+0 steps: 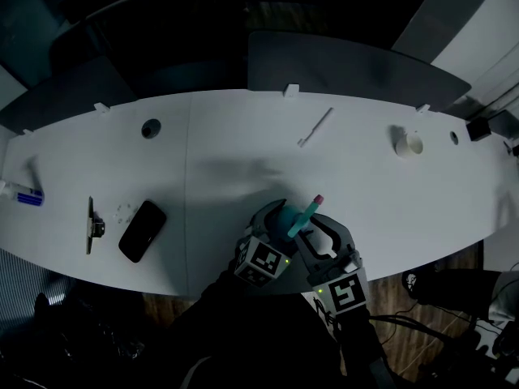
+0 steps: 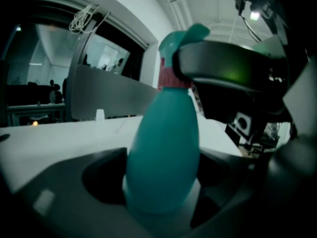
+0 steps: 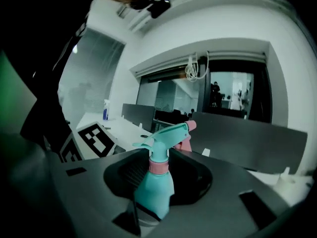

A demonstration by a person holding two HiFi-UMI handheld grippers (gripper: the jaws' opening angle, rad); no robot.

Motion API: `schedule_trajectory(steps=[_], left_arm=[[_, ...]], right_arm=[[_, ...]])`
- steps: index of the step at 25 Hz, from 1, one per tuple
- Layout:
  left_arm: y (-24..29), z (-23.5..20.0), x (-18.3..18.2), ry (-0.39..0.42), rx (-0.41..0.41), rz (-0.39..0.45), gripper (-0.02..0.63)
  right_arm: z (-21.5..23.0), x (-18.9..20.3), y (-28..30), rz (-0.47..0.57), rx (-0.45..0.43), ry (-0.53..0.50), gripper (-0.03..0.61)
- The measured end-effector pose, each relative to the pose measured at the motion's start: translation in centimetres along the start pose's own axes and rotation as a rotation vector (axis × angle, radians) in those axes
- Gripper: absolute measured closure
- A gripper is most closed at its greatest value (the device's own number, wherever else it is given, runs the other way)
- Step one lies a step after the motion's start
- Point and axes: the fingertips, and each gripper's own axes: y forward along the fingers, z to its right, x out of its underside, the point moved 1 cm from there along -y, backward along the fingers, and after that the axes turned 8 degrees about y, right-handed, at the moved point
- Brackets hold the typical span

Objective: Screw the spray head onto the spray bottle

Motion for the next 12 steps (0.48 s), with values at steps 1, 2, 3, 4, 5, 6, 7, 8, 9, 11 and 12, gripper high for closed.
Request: schedule_trajectory(steps=[1, 2, 3, 4, 5, 6, 7, 8, 9, 11, 12], left_arm=[[0.04, 0.0, 0.05, 0.0, -0.002, 0.002, 0.206], [0.07, -0.03, 0.14, 0.002, -0.003, 0.002, 0.206], [0.07, -0.06, 0.21, 0.002, -0.002, 0.003, 0.206], [0.05, -0.06, 0.22, 0.001, 0.002, 0.005, 0.206], [0.01, 0.0, 0.12, -0.002, 0.011, 0.01, 0.206], [-0.04, 0.1, -0.01, -0.005, 0.025, 0.013, 0.204], [-0.09, 0.18, -0.07, -0.003, 0.039, 0.014, 0.204], [-0.11, 0.25, -0.04, 0.0, 0.047, 0.012, 0.204], [-0.09, 0.32, 0.01, 0.001, 0.052, 0.01, 0.204], [-0.16, 0.38, -0.02, -0.015, 0.072, 0.019, 0.202], [-0.38, 0.39, -0.04, -0.03, 0.104, 0.027, 0.202]], right_arm=[[-0.09, 0.15, -0.05, 0.005, 0.019, -0.01, 0.449], [-0.06, 0.22, -0.06, 0.019, 0.032, 0.014, 0.449], [0.01, 0.21, -0.06, 0.039, 0.037, 0.043, 0.449], [0.07, 0.17, -0.07, 0.06, 0.035, 0.065, 0.448], [0.09, 0.15, -0.1, 0.078, 0.029, 0.081, 0.449], [0.11, 0.13, -0.15, 0.093, 0.022, 0.101, 0.449], [0.13, 0.11, -0.21, 0.108, 0.014, 0.119, 0.449], [0.14, 0.09, -0.26, 0.119, 0.008, 0.128, 0.448], [0.15, 0.08, -0.29, 0.124, 0.004, 0.127, 0.448], [0.14, 0.14, -0.28, 0.125, -0.002, 0.128, 0.449], [0.12, 0.19, -0.28, 0.125, -0.009, 0.136, 0.448]])
